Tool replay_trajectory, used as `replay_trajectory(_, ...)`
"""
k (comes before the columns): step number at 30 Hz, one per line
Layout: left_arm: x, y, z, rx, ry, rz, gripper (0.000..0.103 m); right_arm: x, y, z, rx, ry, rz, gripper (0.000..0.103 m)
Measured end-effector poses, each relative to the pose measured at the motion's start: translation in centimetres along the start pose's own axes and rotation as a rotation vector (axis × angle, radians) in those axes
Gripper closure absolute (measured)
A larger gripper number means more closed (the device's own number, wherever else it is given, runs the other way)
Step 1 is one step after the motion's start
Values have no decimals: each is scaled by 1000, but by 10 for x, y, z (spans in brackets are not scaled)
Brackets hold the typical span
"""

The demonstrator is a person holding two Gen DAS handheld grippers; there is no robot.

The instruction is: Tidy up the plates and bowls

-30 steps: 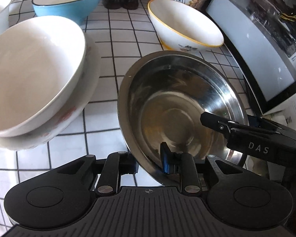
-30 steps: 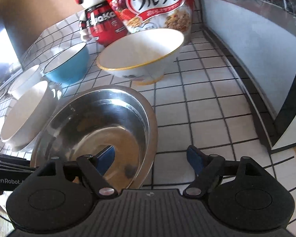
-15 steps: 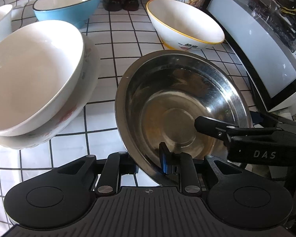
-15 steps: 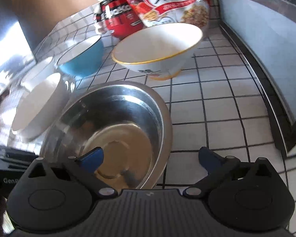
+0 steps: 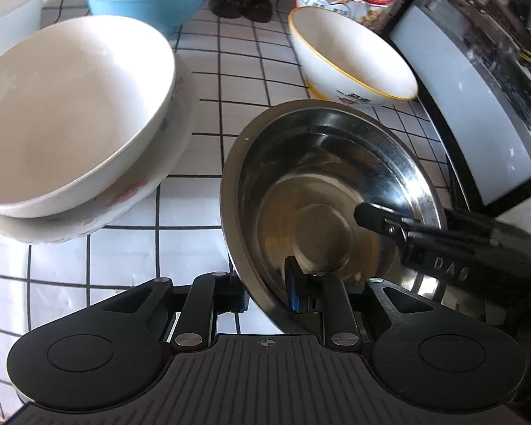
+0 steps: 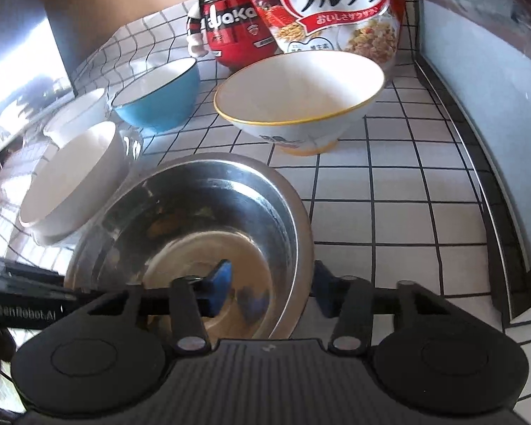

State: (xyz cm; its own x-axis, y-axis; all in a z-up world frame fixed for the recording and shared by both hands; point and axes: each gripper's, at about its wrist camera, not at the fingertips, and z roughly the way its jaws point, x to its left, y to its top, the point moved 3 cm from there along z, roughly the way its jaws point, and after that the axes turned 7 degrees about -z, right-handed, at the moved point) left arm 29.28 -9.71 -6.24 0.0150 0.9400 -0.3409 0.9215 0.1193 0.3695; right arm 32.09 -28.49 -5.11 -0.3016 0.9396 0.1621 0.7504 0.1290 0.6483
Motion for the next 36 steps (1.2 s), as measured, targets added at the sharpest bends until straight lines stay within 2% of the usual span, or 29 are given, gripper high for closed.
replay_trajectory(2,0,4,1,14,-7,-24,81,5,-1,0,8,12,-19,70)
replay_trajectory(10,4,9,3,22,-17,-69,82,9,-9,-8,26,5,-18,70)
replay_trajectory(15,-4,1,-2,51,0,-23,82,11,-14,-19,48,1,-12,70)
replay_trajectory(21,-23,-13,-36,91,-68,60,79,12,-2,-56,37,9,-22,71)
replay_trajectory(25,-20,-6,-68,31,-101,60,81,25,19,-82,-4,23,-65,71)
replay_trajectory(30,1,21,-117,-78,-111,26,82,54,54,-101,-78,57,-142,71)
replay_trajectory(36,33,66,-184,-264,-81,7,82,105,122,-111,-215,132,-241,71)
